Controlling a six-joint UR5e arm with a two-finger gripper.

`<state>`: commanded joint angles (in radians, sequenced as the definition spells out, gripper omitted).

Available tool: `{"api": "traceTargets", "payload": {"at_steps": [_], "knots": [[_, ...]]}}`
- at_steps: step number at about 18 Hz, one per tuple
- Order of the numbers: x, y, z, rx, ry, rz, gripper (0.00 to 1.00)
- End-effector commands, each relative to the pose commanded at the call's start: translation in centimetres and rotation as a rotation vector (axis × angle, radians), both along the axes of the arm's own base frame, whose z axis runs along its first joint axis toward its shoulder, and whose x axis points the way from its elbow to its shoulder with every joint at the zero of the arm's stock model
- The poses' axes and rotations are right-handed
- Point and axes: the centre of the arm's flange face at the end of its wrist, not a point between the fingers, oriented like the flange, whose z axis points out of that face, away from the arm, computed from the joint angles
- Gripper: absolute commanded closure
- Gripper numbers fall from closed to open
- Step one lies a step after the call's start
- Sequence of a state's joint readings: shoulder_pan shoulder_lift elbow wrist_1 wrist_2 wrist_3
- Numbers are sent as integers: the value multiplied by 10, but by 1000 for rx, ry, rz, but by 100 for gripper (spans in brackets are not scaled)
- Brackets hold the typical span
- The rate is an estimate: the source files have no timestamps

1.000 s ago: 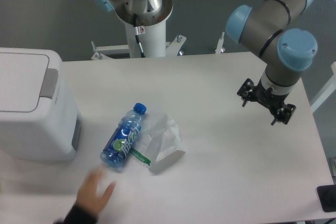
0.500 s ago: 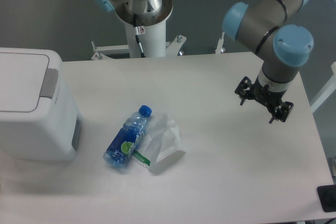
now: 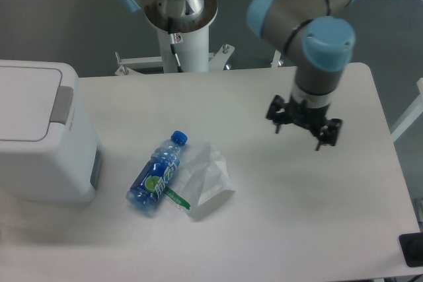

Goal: Open the trash can
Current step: 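Move the gripper across the table to above the white trash can lid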

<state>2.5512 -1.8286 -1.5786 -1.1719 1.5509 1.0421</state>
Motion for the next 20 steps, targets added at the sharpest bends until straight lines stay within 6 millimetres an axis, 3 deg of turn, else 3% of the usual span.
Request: {"api": "traceTargets", "payload": {"at_steps": [3, 7, 10, 15, 17, 20], "knots": [[38, 34, 22, 91, -42, 160, 0], [63, 51, 66, 182, -109, 165, 0], [83, 78, 99, 313, -194, 224, 0], [91, 85, 117, 397, -278, 372, 0], [109, 92, 123, 409, -315, 424, 0], [137, 83, 129, 412, -341, 447, 0]]}}
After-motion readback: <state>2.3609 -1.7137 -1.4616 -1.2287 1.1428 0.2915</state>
